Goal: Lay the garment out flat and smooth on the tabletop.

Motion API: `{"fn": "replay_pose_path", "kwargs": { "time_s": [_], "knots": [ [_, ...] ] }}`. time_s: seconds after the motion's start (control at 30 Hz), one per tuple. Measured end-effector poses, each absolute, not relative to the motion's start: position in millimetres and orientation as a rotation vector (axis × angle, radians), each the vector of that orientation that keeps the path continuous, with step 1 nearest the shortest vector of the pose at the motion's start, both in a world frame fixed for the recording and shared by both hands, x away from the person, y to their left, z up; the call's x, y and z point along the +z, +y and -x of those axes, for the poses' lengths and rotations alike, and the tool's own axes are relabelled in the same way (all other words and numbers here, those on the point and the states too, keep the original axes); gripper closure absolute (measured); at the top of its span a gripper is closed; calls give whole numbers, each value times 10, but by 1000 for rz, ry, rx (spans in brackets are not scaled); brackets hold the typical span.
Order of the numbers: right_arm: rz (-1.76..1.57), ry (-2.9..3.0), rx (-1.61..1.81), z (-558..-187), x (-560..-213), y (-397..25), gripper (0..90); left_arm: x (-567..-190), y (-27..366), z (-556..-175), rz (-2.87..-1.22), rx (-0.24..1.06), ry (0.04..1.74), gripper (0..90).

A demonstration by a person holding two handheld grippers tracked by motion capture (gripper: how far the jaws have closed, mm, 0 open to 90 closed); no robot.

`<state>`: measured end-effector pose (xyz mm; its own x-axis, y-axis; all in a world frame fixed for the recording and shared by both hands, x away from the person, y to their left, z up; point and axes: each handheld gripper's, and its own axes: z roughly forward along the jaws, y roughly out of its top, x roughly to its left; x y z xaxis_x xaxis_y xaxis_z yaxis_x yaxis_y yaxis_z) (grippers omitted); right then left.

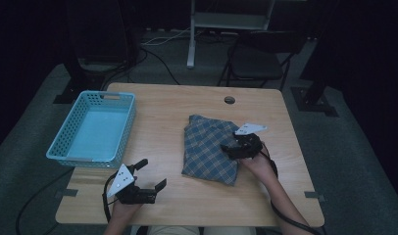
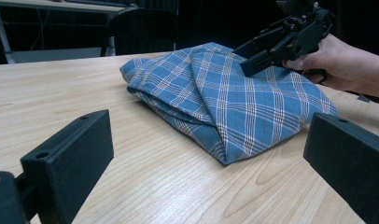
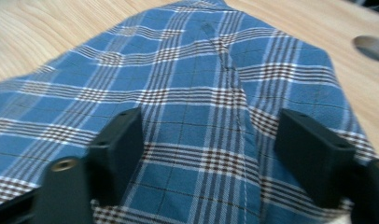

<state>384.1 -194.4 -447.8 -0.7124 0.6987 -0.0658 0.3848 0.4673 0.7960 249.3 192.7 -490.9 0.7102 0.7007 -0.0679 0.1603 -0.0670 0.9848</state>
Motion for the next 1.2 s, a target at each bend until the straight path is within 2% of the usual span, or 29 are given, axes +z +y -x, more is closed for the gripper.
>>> {"fn": "replay_pose_path", "kwargs": {
  "time_s": [0.3, 0.33, 0.4, 0.83, 1.2],
  "knots": [
    [-836, 2339, 1100, -3770, -4422, -1977, 774, -4909, 1929, -2493, -1605, 510, 719, 21],
    [-836, 2339, 1100, -3770, -4422, -1977, 774, -4909, 1929, -2493, -1605, 510, 719, 21],
    [-841, 2354, 1110, -3772, -4407, -1980, 855, -4908, 1931, -2494, -1605, 507, 721, 21],
    [-798, 2433, 1396, -3602, -4115, -1968, 873, -4909, 1935, -2495, -1603, 501, 720, 21],
    [-587, 2538, 1564, -3221, -3880, -1838, 872, -4909, 1936, -2495, -1602, 502, 718, 21]
  ]
}}
